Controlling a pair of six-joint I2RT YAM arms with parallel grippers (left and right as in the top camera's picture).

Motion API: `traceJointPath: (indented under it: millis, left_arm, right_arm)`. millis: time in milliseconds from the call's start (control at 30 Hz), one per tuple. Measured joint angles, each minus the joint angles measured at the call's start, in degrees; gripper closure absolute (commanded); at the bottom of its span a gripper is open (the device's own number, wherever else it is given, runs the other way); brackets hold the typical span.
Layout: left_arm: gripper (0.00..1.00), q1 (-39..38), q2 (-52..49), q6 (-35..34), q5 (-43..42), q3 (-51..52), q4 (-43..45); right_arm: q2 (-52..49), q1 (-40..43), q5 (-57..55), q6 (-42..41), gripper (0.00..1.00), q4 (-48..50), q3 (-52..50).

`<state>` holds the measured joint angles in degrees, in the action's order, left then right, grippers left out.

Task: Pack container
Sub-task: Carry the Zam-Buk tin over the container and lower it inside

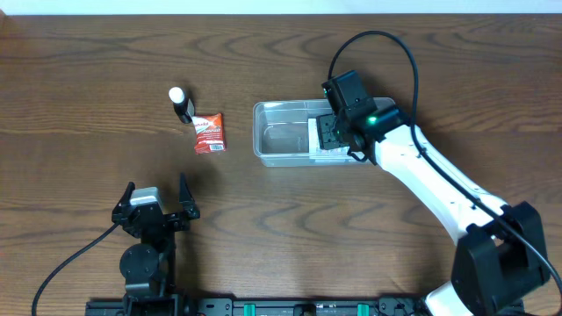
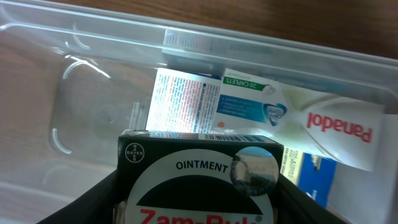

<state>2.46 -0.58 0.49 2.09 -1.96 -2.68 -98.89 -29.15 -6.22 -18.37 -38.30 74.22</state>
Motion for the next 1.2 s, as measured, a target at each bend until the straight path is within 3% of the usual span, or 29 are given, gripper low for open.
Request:
traceJointPath:
  millis: [333, 1200]
  left_arm:
    - [0.02, 0.0, 0.0, 0.0, 0.0, 0.0, 0.0]
    - [0.02, 0.0, 0.0, 0.0, 0.0, 0.0, 0.0]
  right_arm:
    - [-5.22, -0.09, 0.39, -0.52, 0.43, 1.92, 0.0]
    - [-5.51, -3.61, 0.57, -4.02, 0.45, 2.21, 0.0]
